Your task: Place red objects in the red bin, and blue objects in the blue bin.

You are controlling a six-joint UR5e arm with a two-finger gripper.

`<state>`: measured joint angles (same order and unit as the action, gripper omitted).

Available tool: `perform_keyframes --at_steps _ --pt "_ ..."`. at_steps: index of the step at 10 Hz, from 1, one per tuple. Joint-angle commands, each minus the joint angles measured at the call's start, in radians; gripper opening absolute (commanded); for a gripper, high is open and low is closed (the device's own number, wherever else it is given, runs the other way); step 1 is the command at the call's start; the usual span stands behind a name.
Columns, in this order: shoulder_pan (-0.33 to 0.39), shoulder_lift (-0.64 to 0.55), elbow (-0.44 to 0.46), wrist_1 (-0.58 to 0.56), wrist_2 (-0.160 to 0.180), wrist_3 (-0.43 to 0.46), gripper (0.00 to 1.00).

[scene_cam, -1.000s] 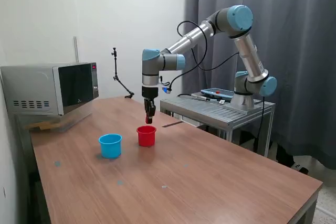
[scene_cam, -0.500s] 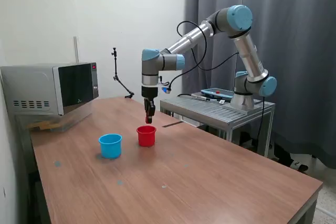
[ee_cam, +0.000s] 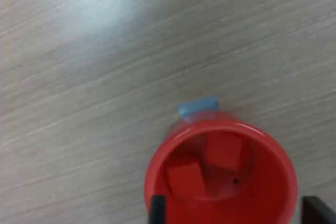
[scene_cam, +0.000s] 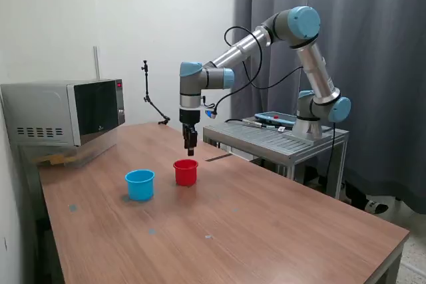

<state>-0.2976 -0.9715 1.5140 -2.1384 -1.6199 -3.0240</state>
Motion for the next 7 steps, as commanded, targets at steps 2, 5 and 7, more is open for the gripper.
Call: perform_keyframes --at_steps 2,5,7 --pt "0.002 -0.001 0.000 0.000 0.006 0.000 1.00" --pt "0.069 -0.035 -0.006 0.033 0.009 -0.025 1.00" --pt "0.118 -0.180 0.006 0.197 0.009 -0.131 1.00"
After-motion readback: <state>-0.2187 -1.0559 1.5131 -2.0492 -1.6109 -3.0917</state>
